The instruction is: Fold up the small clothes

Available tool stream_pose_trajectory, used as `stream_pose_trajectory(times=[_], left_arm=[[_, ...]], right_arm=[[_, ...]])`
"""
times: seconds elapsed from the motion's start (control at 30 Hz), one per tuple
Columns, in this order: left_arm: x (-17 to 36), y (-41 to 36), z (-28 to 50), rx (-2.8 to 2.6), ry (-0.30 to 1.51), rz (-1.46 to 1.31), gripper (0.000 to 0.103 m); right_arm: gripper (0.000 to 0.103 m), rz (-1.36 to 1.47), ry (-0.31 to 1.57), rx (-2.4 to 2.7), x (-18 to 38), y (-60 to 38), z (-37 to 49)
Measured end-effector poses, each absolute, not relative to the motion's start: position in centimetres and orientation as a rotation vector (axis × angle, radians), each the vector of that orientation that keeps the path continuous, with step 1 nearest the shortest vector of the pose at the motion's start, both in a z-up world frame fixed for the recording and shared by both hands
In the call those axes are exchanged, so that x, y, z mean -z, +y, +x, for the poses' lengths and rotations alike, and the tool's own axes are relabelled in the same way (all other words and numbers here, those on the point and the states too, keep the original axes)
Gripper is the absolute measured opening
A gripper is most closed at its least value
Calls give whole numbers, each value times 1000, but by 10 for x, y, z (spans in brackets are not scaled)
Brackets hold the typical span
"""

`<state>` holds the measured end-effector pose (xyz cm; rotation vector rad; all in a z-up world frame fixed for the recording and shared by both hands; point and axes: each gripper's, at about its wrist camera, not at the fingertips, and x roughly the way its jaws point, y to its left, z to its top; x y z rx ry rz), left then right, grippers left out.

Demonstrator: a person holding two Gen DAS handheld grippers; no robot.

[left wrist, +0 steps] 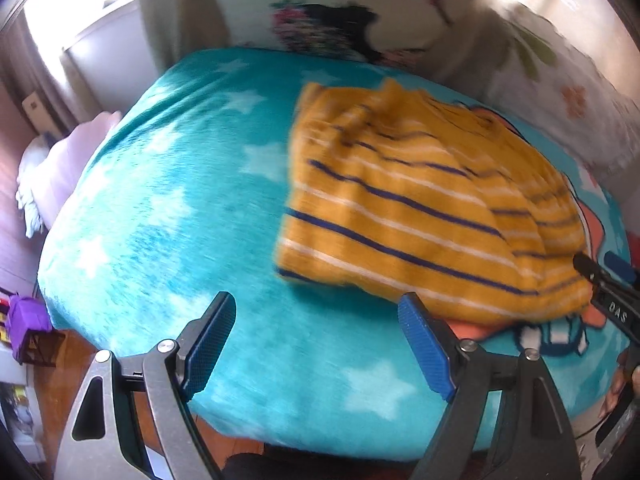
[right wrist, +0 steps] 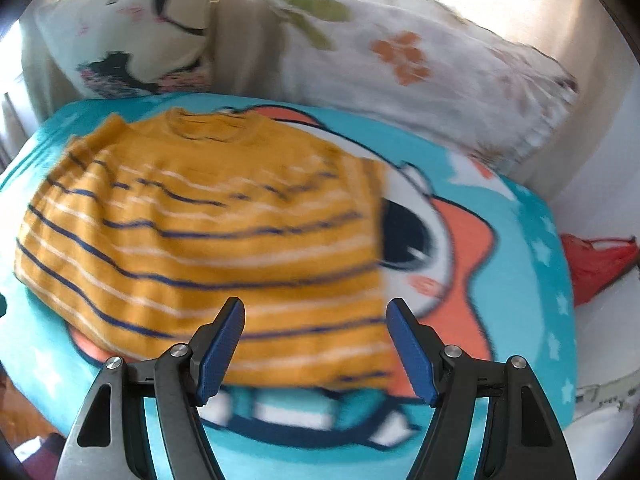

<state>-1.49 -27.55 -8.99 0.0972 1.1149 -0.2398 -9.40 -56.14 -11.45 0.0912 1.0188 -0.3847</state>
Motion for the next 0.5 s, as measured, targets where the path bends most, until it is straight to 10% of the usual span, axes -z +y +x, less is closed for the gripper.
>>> stream_pose_trajectory(times=[0.5], left_arm=[[137,-227,61,353,1238,-36,82]], right_arm=[[77,358,1134,2,126,-449,58]])
